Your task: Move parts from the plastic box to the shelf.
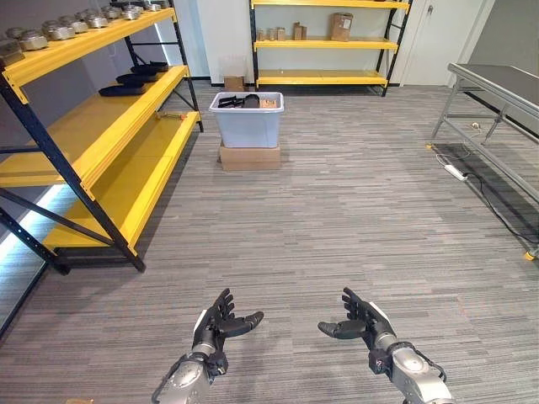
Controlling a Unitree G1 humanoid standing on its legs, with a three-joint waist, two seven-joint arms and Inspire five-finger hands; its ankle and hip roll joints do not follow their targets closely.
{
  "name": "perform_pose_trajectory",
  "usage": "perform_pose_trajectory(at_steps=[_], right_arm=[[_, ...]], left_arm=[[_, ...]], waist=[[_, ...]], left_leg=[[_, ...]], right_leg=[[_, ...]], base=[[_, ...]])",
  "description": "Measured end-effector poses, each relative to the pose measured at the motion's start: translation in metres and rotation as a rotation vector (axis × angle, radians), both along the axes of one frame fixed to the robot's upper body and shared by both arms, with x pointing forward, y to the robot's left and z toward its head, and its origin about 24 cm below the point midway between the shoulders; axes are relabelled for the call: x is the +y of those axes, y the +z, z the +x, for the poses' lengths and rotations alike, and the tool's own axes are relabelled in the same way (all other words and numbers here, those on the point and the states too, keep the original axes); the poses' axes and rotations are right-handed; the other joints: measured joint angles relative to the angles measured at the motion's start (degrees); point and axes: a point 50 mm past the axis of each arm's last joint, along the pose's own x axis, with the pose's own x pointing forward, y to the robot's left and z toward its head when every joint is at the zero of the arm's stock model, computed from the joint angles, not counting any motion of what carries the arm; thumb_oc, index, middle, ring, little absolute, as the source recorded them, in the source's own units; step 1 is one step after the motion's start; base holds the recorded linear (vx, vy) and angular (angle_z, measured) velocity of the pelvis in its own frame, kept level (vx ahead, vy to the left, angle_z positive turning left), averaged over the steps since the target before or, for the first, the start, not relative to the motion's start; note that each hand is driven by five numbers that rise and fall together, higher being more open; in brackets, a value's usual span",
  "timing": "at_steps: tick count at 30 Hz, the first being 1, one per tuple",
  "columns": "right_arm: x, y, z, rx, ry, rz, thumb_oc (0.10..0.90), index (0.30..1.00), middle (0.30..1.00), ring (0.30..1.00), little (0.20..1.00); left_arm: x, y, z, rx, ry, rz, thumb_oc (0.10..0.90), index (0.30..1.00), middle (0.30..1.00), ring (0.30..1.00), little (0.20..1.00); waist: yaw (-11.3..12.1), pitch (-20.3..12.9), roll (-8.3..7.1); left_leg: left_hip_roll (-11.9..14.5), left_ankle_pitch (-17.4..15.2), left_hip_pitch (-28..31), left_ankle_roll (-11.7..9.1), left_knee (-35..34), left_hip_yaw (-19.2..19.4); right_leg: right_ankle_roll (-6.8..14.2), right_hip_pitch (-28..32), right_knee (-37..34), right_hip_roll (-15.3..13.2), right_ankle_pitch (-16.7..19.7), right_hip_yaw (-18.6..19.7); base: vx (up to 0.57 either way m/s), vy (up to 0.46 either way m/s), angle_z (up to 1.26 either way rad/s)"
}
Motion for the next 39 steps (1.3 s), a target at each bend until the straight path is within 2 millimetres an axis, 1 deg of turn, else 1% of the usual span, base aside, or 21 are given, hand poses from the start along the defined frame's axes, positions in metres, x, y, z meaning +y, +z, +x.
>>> perform_pose_trajectory(at_steps=[5,11,24,30,39], right_arm=[[0.0004,0.0,0.0,0.0,0.0,0.001,0.9,1.0,1.0,1.0,1.0],[0.0004,-0.0001,0.0,0.0,-0.001,-0.001,0.9,1.0,1.0,1.0,1.0],[-0.0001,-0.0002,0.0,0.0,-0.01,-0.006,0.9,1.0,1.0,1.0,1.0],[0.0,-0.0002,-0.0001,0.0,-0.01,-0.005,0.9,1.0,1.0,1.0,1.0],[-0.0001,-0.0004,-0.0004,0.002,-0.012,-0.007,0.9,1.0,1.0,1.0,1.0]], left_arm=[[-0.0017,-0.0001,0.0001,-0.004,-0.003,-0.051,0.9,1.0,1.0,1.0,1.0],[-0.0026,0.001,0.0011,-0.002,-0.006,-0.055,0.9,1.0,1.0,1.0,1.0],[-0.0027,0.0008,0.001,0.001,-0.008,-0.055,0.9,1.0,1.0,1.0,1.0],[-0.0048,0.006,0.0044,-0.023,-0.016,-0.06,0.9,1.0,1.0,1.0,1.0],[-0.0065,-0.0001,-0.0019,0.037,-0.005,-0.115,0.9,1.0,1.0,1.0,1.0]], waist=[[0.0,0.01,-0.07],[-0.02,0.02,-0.09],[-0.02,0.06,-0.15],[0.0,0.07,-0.16],[-0.01,0.12,-0.13]], left_leg=[[-0.01,0.08,0.04,0.07,0.2,-0.01],[0.0,0.06,0.03,0.04,-0.01,0.0],[-0.01,0.01,0.0,-0.02,-0.01,-0.01],[-0.01,0.01,0.0,-0.02,-0.02,-0.05],[-0.02,-0.02,-0.02,-0.05,-0.02,-0.12]], right_leg=[[-0.25,0.03,0.0,0.0,0.18,-0.05],[0.07,0.03,-0.04,-0.01,-0.05,-0.04],[0.04,0.0,-0.05,-0.02,-0.05,-0.06],[0.04,0.02,-0.04,-0.02,-0.06,-0.08],[0.07,0.02,-0.05,-0.03,-0.1,-0.11]], base=[[0.0,0.0,0.0],[0.0,0.0,0.0],[0.0,0.0,0.0],[0.0,0.0,0.0],[0.01,0.006,0.0]])
